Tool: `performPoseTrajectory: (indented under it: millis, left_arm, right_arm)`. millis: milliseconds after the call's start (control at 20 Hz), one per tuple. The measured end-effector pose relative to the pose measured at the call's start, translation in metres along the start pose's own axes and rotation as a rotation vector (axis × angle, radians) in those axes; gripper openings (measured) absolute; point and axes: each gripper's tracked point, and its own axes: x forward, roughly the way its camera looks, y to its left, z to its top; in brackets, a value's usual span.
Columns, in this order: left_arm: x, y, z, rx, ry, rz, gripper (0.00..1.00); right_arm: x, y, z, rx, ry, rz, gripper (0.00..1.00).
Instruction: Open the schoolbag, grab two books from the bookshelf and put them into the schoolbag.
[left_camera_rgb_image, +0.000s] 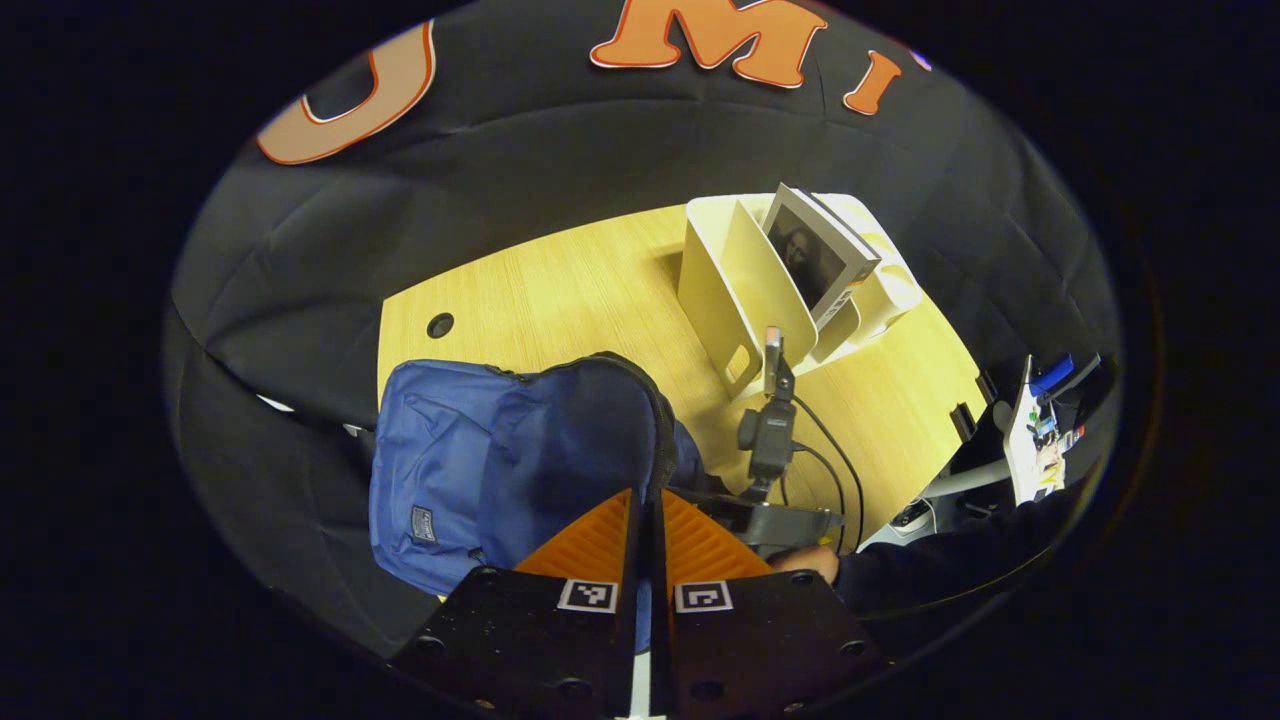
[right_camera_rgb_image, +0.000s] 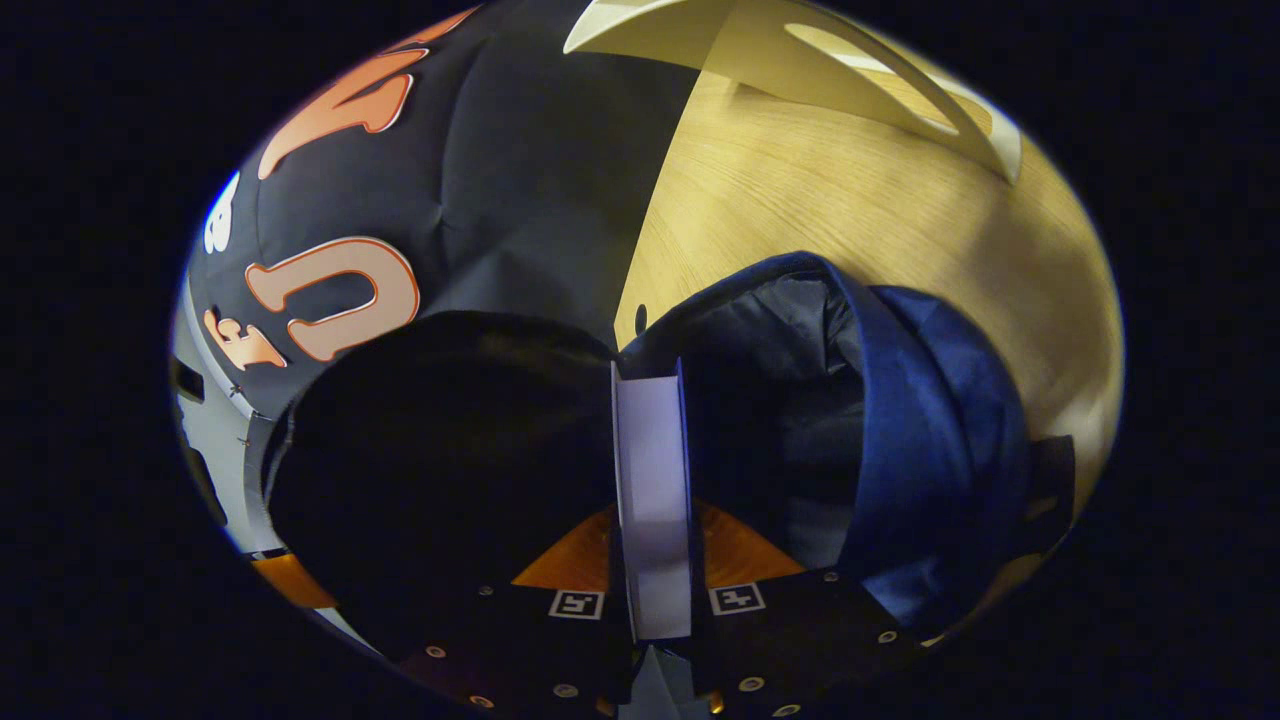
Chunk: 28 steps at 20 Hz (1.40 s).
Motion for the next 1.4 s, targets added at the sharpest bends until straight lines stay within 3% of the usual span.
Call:
performPoseTrajectory:
  millis: [300, 350, 400, 450, 550, 650, 850, 1200, 1400]
  left_arm:
    - [-0.003, 0.019, -0.002, -0.042, -0.022, 0.027, 0.07]
    - [-0.002, 0.019, -0.002, -0.05, -0.027, 0.023, 0.07]
    - [-0.002, 0.019, -0.001, -0.056, -0.034, 0.02, 0.07]
    - [-0.004, 0.019, -0.001, -0.058, -0.04, 0.018, 0.07]
    - [-0.003, 0.021, 0.001, -0.062, -0.05, 0.018, 0.07]
    - [-0.003, 0.022, 0.0, -0.06, -0.057, 0.016, 0.07]
    - [0.002, 0.021, -0.003, -0.07, -0.064, 0.017, 0.07]
    - [0.009, 0.01, 0.0, -0.092, -0.083, 0.005, 0.07]
    - [0.01, 0.009, -0.006, -0.105, -0.084, 0.01, 0.07]
  right_arm:
    - [-0.021, -0.019, -0.005, -0.033, 0.098, -0.183, 0.42]
    - [-0.03, -0.018, -0.002, -0.054, 0.1, -0.193, 0.34]
    - [-0.037, -0.015, 0.001, -0.079, 0.1, -0.202, 0.74]
    - [-0.046, -0.017, 0.006, -0.115, 0.102, -0.227, 0.64]
    - [-0.064, -0.015, 0.02, -0.192, 0.072, -0.271, 0.78]
    - [-0.088, -0.01, 0.037, -0.263, 0.027, -0.311, 0.85]
    - [-0.146, -0.008, 0.077, -0.426, -0.05, -0.418, 0.86]
    - [-0.234, 0.025, 0.19, -0.77, -0.347, -0.61, 0.97]
    - [-0.265, 0.053, 0.237, -0.971, -0.407, -0.73, 0.97]
